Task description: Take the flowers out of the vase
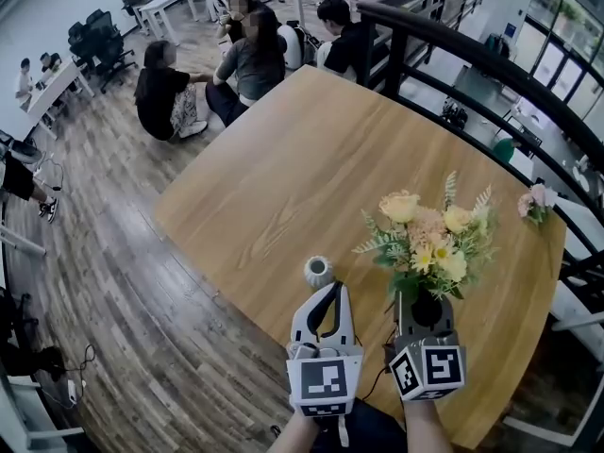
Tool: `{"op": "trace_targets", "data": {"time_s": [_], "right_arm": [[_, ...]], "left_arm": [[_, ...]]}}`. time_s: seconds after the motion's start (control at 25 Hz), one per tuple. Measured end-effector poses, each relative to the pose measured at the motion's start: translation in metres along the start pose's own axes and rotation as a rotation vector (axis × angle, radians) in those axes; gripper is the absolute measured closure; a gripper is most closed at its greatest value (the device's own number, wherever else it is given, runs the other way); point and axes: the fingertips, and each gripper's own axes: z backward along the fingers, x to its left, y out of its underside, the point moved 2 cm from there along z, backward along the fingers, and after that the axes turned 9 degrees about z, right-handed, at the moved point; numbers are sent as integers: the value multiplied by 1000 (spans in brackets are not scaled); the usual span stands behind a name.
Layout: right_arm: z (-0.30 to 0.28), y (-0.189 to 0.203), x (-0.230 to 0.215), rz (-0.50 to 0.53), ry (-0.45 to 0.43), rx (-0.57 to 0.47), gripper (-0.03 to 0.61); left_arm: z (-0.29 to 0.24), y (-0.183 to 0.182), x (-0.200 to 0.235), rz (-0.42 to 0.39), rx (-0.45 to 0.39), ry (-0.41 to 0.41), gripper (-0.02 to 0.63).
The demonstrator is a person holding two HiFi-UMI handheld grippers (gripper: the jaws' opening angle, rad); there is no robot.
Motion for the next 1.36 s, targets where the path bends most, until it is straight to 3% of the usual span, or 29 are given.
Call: {"op": "trace_targets", "data": {"time_s": [0.36,1.36], "right_arm": [[0,7,-6,-41,-10,2,497],[7,9,7,-27,-34,7,495]], "left_arm": [[-4,2,-7,1,3,-8,588],[8,3,-7,4,-12,-19,588]]}}
